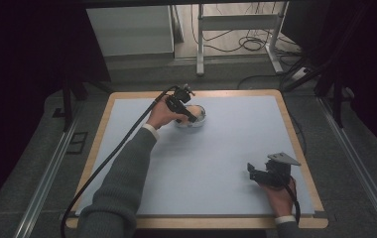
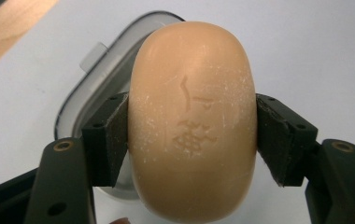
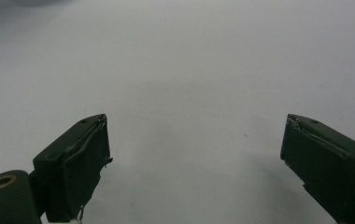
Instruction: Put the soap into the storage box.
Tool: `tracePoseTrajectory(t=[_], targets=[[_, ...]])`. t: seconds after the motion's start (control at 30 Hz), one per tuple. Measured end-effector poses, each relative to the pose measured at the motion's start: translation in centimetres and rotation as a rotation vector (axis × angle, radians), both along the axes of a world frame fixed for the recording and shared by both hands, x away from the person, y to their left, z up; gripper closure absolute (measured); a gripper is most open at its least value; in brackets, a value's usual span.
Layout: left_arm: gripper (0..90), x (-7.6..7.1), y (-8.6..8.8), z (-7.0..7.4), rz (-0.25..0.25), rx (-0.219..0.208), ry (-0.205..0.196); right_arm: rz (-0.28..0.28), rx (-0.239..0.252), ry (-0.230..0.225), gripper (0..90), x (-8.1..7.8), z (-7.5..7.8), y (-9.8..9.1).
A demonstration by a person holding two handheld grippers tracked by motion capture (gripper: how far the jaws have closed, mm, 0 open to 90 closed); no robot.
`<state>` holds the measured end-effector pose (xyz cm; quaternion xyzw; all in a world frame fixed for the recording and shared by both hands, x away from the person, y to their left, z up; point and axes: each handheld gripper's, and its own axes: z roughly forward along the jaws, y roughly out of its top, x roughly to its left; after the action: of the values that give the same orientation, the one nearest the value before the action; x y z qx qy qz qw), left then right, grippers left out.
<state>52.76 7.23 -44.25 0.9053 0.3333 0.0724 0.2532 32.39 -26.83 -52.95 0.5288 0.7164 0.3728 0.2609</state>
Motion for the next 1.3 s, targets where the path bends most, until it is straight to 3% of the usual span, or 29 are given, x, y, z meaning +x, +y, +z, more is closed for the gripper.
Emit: tracePoseTrajectory(t=[0.3, 0.7, 0.73, 0.77, 0.87, 0.97, 1.3], targets=[[32.5, 1.1, -0.5, -0.6, -0.011, 0.015, 0.004, 0.002, 0.003, 0.003, 8.3, 0.0, 0.0, 0.0], [31.5, 1.3, -0.8, -1.5, 0.014, -0.011, 0.011, 0.008, 0.000, -0.006, 8.3, 0.0, 0.0, 0.0], [30.3, 1.2, -0.5, -0.9, 0.022, -0.057, 0.006, 0.009, 0.003, -0.001, 8.3, 0.0, 0.0, 0.0], [29.9, 1.1, -0.5, -0.8, 0.023, -0.061, 0.004, 0.009, 0.003, -0.001, 8.3, 0.0, 0.0, 0.0], [28.0, 0.7, -0.4, -0.4, 0.018, -0.050, -0.010, 0.009, 0.003, -0.001, 8.3, 0.0, 0.0, 0.0], [26.7, 0.1, -0.2, -0.1, 0.017, -0.070, -0.016, 0.010, 0.002, -0.002, 8.3, 0.0, 0.0, 0.0], [25.3, -1.8, 1.0, 0.4, -0.003, -0.075, -0.032, 0.008, 0.001, -0.001, 8.3, 0.0, 0.0, 0.0]])
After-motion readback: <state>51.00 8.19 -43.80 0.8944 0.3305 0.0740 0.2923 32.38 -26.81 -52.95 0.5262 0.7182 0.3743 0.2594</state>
